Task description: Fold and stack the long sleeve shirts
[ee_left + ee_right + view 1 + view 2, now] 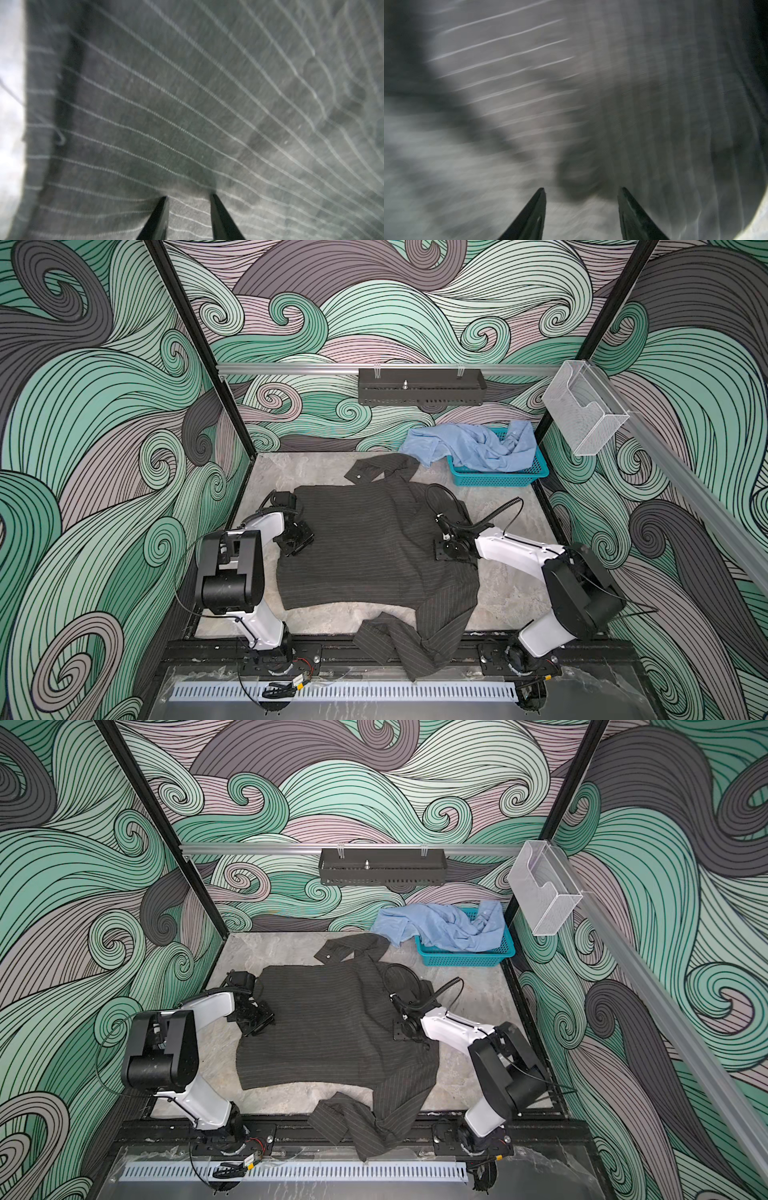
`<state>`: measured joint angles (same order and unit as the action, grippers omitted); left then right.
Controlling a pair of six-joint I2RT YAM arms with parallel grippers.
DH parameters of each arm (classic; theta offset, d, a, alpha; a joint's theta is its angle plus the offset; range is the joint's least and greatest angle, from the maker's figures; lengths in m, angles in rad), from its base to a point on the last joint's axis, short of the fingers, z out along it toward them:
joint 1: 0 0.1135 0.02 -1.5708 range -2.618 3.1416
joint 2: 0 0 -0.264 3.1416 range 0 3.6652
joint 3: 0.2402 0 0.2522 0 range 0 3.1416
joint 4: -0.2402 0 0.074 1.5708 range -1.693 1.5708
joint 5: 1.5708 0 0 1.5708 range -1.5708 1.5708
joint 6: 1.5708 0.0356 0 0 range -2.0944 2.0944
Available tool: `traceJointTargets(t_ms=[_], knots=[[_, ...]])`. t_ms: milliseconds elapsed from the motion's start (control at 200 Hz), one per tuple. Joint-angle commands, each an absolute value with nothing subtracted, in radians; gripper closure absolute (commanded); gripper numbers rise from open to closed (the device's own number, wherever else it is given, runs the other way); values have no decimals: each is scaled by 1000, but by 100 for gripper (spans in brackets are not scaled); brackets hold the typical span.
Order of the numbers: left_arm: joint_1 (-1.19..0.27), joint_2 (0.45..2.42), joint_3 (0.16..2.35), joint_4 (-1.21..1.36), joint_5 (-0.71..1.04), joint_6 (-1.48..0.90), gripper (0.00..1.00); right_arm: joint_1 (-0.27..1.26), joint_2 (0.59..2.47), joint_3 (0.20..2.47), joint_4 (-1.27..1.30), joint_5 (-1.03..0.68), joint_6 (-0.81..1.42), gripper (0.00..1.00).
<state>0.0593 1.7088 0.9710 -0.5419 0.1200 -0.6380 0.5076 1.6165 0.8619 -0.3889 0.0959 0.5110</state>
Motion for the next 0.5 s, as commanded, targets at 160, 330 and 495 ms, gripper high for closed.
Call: traceJointTargets(t_ms=[160,330,495], knots=[[160,1828,971,-575,92,-637,76,343,1559,679,-268,48,725,42],[178,1811,965,-589,129,-631,70,343,1484,621,-308,18,758,43],[143,1690,963,-597,211,-607,60,390,1290,622,-408,56,713,42]])
